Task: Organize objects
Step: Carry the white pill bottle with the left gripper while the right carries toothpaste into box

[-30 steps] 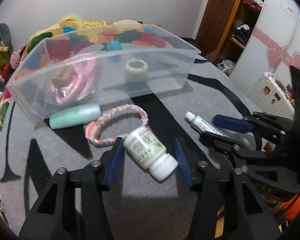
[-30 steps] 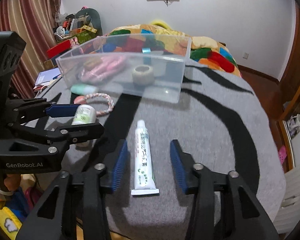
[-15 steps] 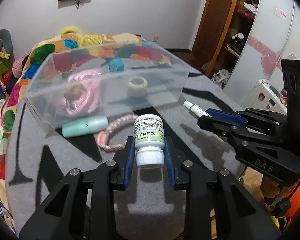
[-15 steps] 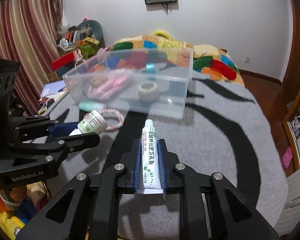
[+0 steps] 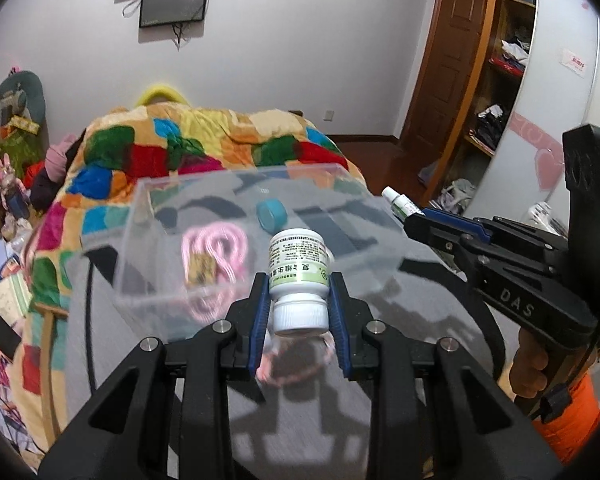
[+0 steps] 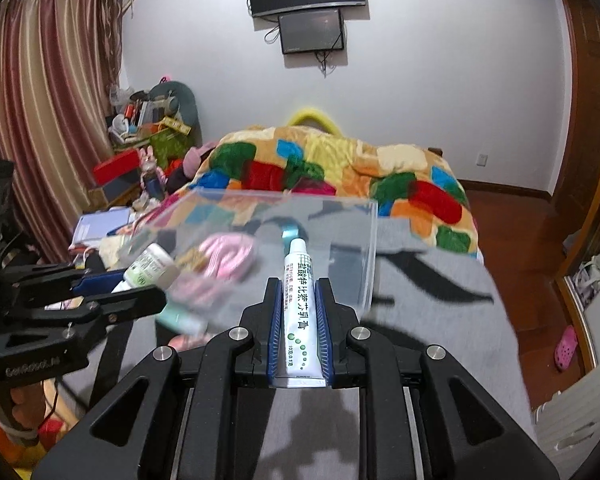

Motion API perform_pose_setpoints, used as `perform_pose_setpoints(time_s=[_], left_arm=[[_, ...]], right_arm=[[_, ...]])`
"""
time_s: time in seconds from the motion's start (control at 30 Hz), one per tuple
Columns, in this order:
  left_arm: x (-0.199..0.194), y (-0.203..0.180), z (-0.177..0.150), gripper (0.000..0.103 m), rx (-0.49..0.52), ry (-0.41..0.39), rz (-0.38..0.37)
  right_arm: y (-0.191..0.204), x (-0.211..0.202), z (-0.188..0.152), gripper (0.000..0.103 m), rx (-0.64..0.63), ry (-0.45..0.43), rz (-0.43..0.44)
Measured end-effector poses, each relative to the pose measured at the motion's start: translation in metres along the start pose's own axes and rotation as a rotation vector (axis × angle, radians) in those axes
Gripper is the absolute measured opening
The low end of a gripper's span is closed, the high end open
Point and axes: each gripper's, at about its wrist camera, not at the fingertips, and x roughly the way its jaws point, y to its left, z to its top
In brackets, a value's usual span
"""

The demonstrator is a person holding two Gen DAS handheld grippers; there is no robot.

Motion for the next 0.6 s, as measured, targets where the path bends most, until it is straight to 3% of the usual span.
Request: perform_pose_setpoints(time_s=[0.23, 0.47, 0.6], left_arm=[[0.042, 0.009, 0.024, 0.029, 0.014, 0.039, 0.053], [0.08, 0.019, 0.027, 0.029, -0.023, 0.134, -0.011], [0.083, 0.013, 0.022, 0.029, -0.002, 0.135, -0.021]], right_arm=[[-0.013, 0.044, 0.028, 0.015, 0.037, 0.05, -0.039], [-0.021, 0.08, 0.02, 0.015, 0.05, 0.148, -0.03], [-0.016, 0.084, 0.013, 0.015, 0.026, 0.165, -0.018]])
